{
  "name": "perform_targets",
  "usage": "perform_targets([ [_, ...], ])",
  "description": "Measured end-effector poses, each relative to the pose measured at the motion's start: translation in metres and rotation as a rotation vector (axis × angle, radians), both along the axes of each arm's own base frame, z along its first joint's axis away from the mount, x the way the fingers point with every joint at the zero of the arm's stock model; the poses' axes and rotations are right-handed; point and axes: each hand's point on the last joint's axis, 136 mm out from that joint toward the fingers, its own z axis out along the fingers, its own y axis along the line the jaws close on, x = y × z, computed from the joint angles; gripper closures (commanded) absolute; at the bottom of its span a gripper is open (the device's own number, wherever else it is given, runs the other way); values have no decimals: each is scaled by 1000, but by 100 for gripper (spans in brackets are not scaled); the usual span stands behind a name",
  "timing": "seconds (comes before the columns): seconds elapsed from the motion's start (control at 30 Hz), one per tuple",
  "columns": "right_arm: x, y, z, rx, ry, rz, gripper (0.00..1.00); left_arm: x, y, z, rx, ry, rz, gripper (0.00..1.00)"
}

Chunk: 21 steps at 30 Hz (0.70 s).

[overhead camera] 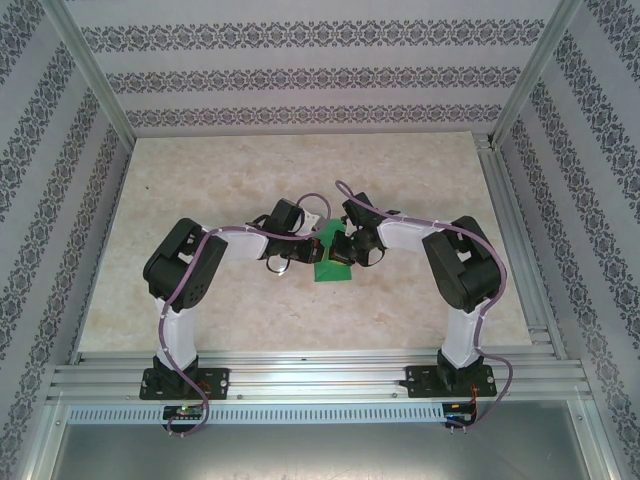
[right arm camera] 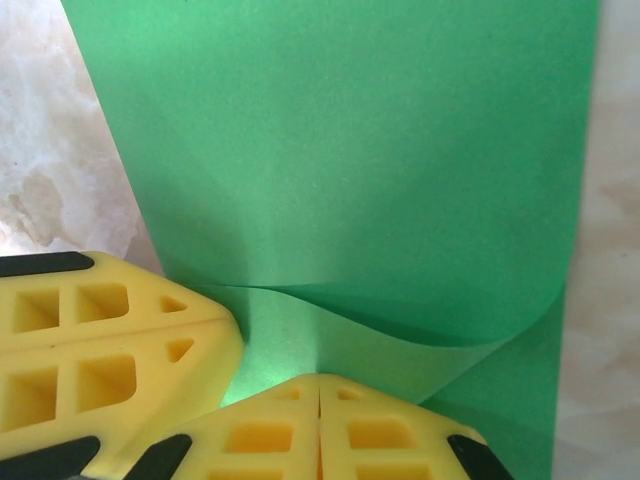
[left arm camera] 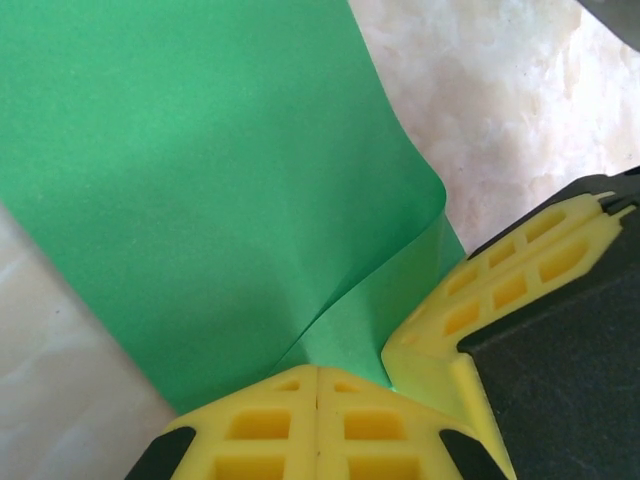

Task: Fold a paper plane with a square sheet of paper (fold left side to right side)
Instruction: Fold the triangle a second time at the center of the table.

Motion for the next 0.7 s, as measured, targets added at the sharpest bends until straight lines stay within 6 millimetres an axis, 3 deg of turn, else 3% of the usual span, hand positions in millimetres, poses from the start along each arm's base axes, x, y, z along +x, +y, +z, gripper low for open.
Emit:
perform_targets([
  [0.27, 9, -16, 0, -20, -20, 1, 92, 1, -2, 0, 8, -20, -2, 100],
  [0.5, 19, -64, 9, -115, -43, -77, 91, 2, -2, 0, 13, -26, 1, 100],
  [0.6, 19, -60, 21, -104, -72, -70, 91, 2, -2, 0, 13, -26, 0, 100],
  [0.7, 15, -42, 25, -75, -81, -40, 91, 2, -2, 0, 13, -26, 0, 100],
])
